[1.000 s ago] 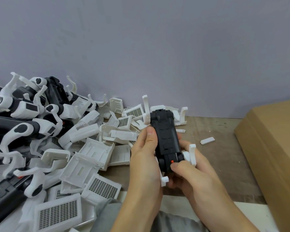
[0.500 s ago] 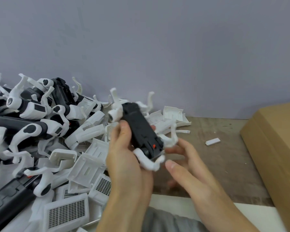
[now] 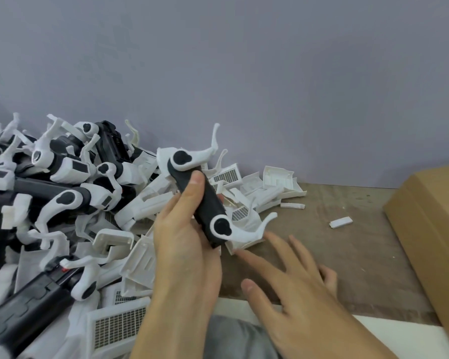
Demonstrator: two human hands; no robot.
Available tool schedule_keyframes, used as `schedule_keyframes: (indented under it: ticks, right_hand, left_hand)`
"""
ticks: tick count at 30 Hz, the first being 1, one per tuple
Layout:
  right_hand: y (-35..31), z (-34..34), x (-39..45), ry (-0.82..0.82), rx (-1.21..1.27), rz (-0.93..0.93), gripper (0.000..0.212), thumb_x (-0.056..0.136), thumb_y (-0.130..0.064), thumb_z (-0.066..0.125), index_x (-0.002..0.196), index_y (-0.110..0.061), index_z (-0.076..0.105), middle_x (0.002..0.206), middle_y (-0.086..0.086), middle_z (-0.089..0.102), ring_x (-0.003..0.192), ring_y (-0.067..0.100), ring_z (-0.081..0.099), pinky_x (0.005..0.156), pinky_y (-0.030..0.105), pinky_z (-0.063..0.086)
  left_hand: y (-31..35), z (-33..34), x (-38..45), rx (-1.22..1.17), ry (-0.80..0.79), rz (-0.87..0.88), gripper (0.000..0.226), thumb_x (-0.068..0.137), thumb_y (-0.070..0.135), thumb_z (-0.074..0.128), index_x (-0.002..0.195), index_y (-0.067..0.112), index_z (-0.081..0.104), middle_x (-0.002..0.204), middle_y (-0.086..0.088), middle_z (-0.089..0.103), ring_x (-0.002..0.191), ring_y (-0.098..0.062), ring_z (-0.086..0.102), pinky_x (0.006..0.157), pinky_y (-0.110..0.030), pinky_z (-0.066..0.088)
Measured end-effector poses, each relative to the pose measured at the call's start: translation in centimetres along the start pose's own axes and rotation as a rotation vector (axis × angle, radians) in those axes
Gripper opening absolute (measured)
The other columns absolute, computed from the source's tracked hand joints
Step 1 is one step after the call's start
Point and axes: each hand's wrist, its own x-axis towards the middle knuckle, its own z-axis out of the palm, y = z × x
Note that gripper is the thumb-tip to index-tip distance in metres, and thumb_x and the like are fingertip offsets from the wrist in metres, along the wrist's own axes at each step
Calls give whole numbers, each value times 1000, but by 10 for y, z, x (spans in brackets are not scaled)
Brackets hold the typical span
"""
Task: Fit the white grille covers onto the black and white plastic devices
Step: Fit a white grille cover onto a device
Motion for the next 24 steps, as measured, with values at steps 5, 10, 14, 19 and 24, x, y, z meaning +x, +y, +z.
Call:
schedule_keyframes:
  ticks: [5, 10, 14, 19, 24]
  right_hand:
    - [4, -4, 1, 156, -67, -5, 41, 81, -60, 36, 121, -52, 38, 116, -35, 29, 113, -6, 17, 86, 29, 13]
    - [9, -9, 4, 234, -65, 29, 22, 94, -43, 57, 90, -50, 36, 89, -30, 38, 96, -2, 27, 82, 28, 22]
    - [11, -11, 4, 490, 340, 37, 22, 89, -29, 65, 71, -38, 58, 78, -13, 57, 82, 0, 52, 70, 11, 37]
    - [23, -16, 9, 501, 1036, 269, 23, 100, -35, 52, 84, -31, 66, 84, -3, 71, 74, 5, 61, 71, 29, 46]
    - [26, -17, 10, 535, 1275, 310, 31, 105, -35, 44, 84, -36, 67, 101, -6, 77, 97, 21, 71, 74, 36, 46]
  left_hand:
    - [-1, -2, 2, 28, 11, -4, 25, 69, 29, 73, 88, 12, 70, 77, -6, 60, 72, -22, 56, 74, -37, 46]
    - [-3, -2, 2, 51, -7, 11, 24, 66, 30, 72, 84, 14, 68, 71, -2, 58, 62, -14, 56, 65, -32, 44]
    - [-7, -3, 3, 108, -27, 25, 38, 68, 34, 72, 98, 11, 67, 79, -4, 63, 70, -17, 62, 69, -36, 51]
    - [-18, -1, 2, 247, -57, 23, 56, 70, 38, 75, 114, 6, 61, 88, -8, 77, 83, -25, 75, 69, -38, 60]
    - [-31, 1, -3, 567, -74, 28, 61, 55, 64, 73, 100, 25, 59, 70, 9, 73, 67, -9, 72, 62, -31, 55]
